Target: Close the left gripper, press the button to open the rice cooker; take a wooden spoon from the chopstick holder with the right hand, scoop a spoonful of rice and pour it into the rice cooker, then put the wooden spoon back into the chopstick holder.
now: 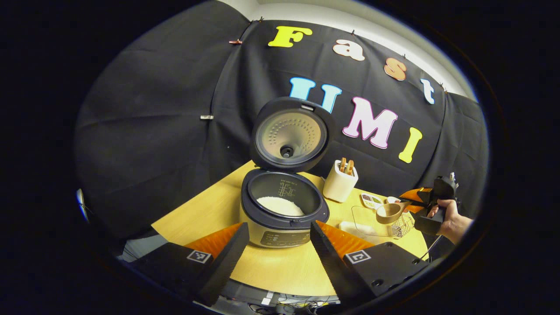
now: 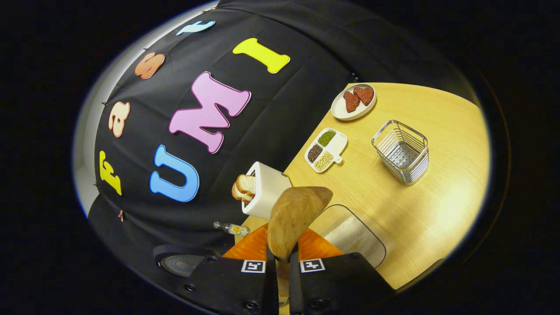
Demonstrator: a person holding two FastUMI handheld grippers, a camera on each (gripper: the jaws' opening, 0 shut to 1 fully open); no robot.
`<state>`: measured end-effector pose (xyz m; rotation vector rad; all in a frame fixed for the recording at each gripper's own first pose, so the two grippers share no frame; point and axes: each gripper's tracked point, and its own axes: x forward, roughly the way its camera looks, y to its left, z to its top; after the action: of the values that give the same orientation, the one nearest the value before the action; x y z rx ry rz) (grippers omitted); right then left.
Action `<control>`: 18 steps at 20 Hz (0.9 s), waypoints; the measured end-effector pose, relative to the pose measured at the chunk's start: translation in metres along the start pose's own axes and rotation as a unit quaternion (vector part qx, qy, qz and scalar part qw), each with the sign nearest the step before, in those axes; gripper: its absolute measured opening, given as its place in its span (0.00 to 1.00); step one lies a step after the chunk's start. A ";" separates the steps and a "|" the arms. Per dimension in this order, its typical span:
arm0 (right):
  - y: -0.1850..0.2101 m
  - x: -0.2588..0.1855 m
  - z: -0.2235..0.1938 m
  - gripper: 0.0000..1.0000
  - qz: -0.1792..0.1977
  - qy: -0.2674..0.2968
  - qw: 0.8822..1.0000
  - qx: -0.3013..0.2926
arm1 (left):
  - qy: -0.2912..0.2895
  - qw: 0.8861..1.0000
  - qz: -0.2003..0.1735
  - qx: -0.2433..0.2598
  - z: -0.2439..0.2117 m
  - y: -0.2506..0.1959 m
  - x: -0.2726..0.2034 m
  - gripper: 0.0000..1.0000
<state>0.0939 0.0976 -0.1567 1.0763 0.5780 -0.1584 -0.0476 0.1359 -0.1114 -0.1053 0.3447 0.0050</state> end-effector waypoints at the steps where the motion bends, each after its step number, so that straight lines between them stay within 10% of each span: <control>1: 0.007 -0.002 -0.002 0.14 0.006 0.004 1.000 0.011 | -0.005 1.000 -0.001 0.003 0.003 0.000 -0.001 0.95; 18: 0.167 0.020 -0.144 0.14 0.124 0.124 0.984 -0.013 | -0.028 0.998 0.036 -0.032 0.002 0.045 -0.028 0.95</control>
<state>0.1240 0.3048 -0.0856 1.1413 0.6615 0.2025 -0.0742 0.1815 -0.1053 -0.1552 0.2923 0.0893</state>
